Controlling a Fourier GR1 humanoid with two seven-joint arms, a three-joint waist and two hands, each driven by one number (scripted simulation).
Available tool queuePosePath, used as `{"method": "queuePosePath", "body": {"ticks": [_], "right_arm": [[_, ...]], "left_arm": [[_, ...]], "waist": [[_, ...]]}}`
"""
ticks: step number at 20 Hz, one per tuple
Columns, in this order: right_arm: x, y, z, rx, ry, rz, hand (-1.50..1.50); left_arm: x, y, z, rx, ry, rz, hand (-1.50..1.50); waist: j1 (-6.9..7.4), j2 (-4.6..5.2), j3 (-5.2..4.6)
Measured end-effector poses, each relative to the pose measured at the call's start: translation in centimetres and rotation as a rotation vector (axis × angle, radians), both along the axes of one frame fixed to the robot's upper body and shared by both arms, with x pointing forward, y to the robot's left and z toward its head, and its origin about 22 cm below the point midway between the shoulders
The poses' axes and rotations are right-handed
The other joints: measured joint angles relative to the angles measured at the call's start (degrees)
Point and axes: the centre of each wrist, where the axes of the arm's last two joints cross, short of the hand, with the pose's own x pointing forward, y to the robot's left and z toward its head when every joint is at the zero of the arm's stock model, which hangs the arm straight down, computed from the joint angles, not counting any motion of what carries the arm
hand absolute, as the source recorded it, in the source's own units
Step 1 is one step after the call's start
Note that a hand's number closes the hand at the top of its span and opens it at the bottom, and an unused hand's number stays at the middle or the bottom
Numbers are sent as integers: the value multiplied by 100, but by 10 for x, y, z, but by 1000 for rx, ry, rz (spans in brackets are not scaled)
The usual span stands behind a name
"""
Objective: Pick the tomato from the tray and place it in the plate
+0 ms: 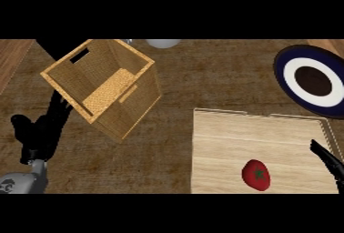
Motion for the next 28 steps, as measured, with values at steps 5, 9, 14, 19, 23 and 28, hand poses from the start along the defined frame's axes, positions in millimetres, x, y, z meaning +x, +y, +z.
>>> {"method": "queuePosePath", "body": {"ticks": [5,9,14,19,23,28], "right_arm": [[-9,0,20,-104,48,10,-150],[-10,11,34,-170,118,41,-150],[-4,26,48,-267,229,85,-150],[2,37,59,-400,304,77,-150],[5,41,59,-479,373,79,-150],[19,59,58,-541,437,103,-150]], "left_arm": [[4,-7,-1,-3,-1,-7,0],[5,-10,0,-7,5,-14,0],[10,-13,6,-8,26,-13,0],[10,-12,1,0,11,-13,0],[13,-8,4,-5,21,-12,0],[12,-12,4,-9,22,-15,0]], "waist": [[59,3,0],[85,7,-5],[106,14,-9],[114,9,-3],[117,14,-7],[134,17,-8]]}}
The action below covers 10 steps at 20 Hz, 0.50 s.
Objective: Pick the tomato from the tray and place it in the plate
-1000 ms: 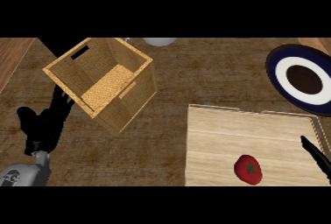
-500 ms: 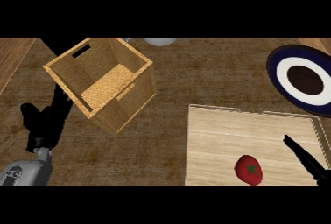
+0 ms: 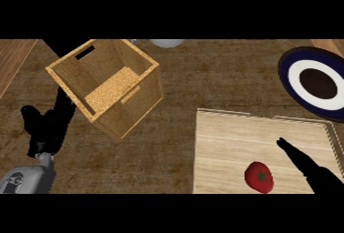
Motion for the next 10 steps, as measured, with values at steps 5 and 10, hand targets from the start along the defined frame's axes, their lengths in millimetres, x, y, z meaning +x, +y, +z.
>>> {"method": "queuePosePath", "body": {"ticks": [5,10], "right_arm": [[11,12,-5,-26,55,14,-150],[27,26,-11,-56,71,3,-150]], "left_arm": [[2,2,-7,9,-21,3,0],[0,2,-2,4,-14,-2,0]], "waist": [[-9,-7,8],[-5,-2,3]]}}
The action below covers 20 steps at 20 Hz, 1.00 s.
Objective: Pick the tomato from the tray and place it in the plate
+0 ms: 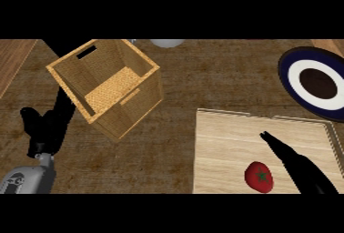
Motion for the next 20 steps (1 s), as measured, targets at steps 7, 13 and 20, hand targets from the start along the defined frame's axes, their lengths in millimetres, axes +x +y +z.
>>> {"method": "queuePosePath", "body": {"ticks": [7,13,20], "right_arm": [[11,2,-10,-41,14,2,-150],[20,8,-14,-89,72,79,150],[22,16,-18,-100,36,150,150]], "left_arm": [[0,-3,-1,-2,9,3,0],[-1,-1,0,4,11,0,0],[-1,1,1,-2,6,-5,0]], "waist": [[-5,-2,-6],[-4,-8,-26],[-20,-44,-84]]}}
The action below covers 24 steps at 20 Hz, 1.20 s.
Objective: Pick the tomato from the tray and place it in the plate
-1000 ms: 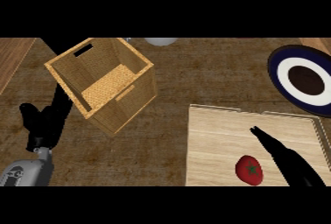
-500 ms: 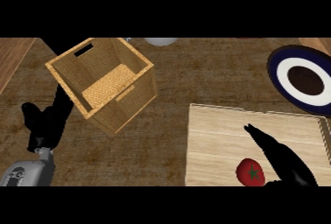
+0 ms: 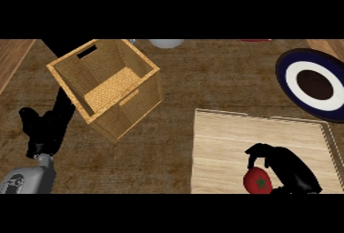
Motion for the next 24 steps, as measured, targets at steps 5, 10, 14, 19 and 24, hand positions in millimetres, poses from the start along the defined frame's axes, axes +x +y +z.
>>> {"method": "queuePosePath", "body": {"ticks": [5,10,14,19,24], "right_arm": [[1,3,-1,29,-40,17,150],[25,-9,25,166,-66,232,150],[48,-36,59,218,-179,334,150],[61,-69,97,298,-444,243,150],[69,-98,129,318,-666,60,150]], "left_arm": [[0,-2,3,1,8,5,0],[-3,-5,1,1,-8,-11,0],[-1,-8,4,6,-3,1,0],[-5,-9,-2,3,1,12,0],[-4,-6,0,3,-2,10,0]], "waist": [[-10,-1,-16],[55,43,54],[46,49,72],[-8,41,81],[-5,44,82]]}}
